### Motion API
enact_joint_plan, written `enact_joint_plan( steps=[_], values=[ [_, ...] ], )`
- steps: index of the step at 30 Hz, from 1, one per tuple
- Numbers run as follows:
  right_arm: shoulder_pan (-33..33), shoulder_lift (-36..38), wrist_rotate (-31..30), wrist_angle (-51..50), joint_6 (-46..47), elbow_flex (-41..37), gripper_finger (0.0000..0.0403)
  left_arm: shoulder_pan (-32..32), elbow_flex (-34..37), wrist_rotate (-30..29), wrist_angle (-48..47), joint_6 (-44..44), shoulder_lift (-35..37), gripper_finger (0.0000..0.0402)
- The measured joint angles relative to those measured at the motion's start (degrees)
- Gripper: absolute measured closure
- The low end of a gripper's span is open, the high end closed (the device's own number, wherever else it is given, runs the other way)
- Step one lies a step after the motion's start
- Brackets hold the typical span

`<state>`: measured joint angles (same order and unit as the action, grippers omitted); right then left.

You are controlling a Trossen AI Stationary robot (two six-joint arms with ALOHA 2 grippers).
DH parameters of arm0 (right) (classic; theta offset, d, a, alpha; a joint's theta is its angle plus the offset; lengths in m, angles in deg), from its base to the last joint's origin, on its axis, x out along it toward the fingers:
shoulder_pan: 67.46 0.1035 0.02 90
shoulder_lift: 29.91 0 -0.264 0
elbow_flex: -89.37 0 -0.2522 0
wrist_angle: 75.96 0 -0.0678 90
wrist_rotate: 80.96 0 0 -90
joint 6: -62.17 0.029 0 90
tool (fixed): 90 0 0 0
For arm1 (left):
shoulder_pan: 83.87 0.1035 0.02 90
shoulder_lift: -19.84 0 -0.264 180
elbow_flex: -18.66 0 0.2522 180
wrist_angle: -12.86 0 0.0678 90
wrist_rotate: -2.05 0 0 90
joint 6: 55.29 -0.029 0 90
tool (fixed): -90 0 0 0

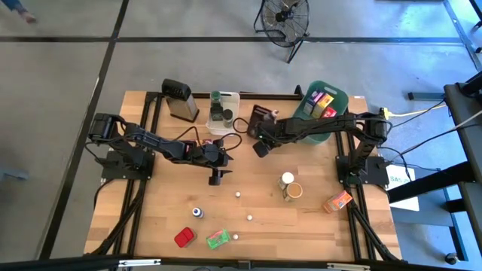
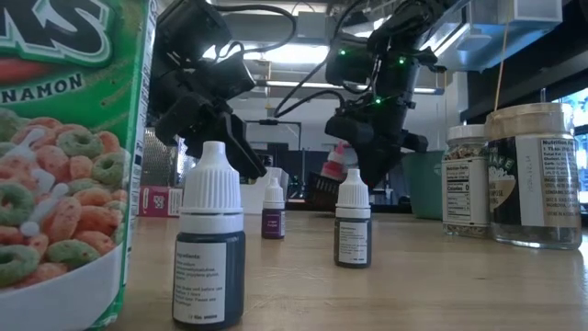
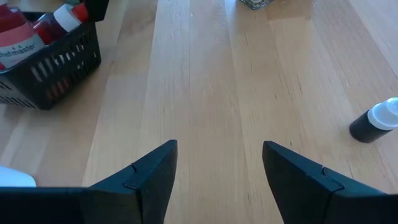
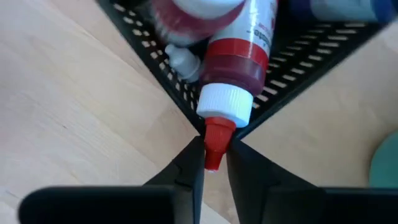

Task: Pick & Place Kitchen Items
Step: Put the large red food coloring bottle into the black bin

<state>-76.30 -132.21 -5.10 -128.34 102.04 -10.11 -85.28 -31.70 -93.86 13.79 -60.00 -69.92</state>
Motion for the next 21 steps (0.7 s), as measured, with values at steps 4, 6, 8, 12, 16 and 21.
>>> enact_joint_plan(
  steps=[4,6,8,12,16,21],
  values=[
    [0.0,0.0,-0.3,0.0,-0.3,0.0,0.0348,0.0,0.0,0.0,-0.3,0.0,0.0,0.017],
    [0.0,0.1,-0.4,-0.1,-0.5,0.0,0.035,0.0,0.0,0.0,-0.4,0.0,0.0,0.0171],
    [0.0,0.1,-0.5,-0.1,-0.7,0.1,0.0351,0.0,0.0,0.0,-0.4,0.0,0.0,0.017],
    [0.0,0.1,-0.6,-0.1,-0.9,0.1,0.0352,0.0,0.0,0.0,-0.4,0.0,0.0,0.0169],
    [0.0,0.1,-0.6,-0.4,-1.1,0.4,0.0352,0.0,0.0,0.0,-0.4,0.0,0.0,0.0171],
    [0.5,0.2,-0.7,-1.7,-2.2,3.2,0.0353,0.0,0.0,0.0,-0.4,0.0,0.0,0.0169]
  ],
)
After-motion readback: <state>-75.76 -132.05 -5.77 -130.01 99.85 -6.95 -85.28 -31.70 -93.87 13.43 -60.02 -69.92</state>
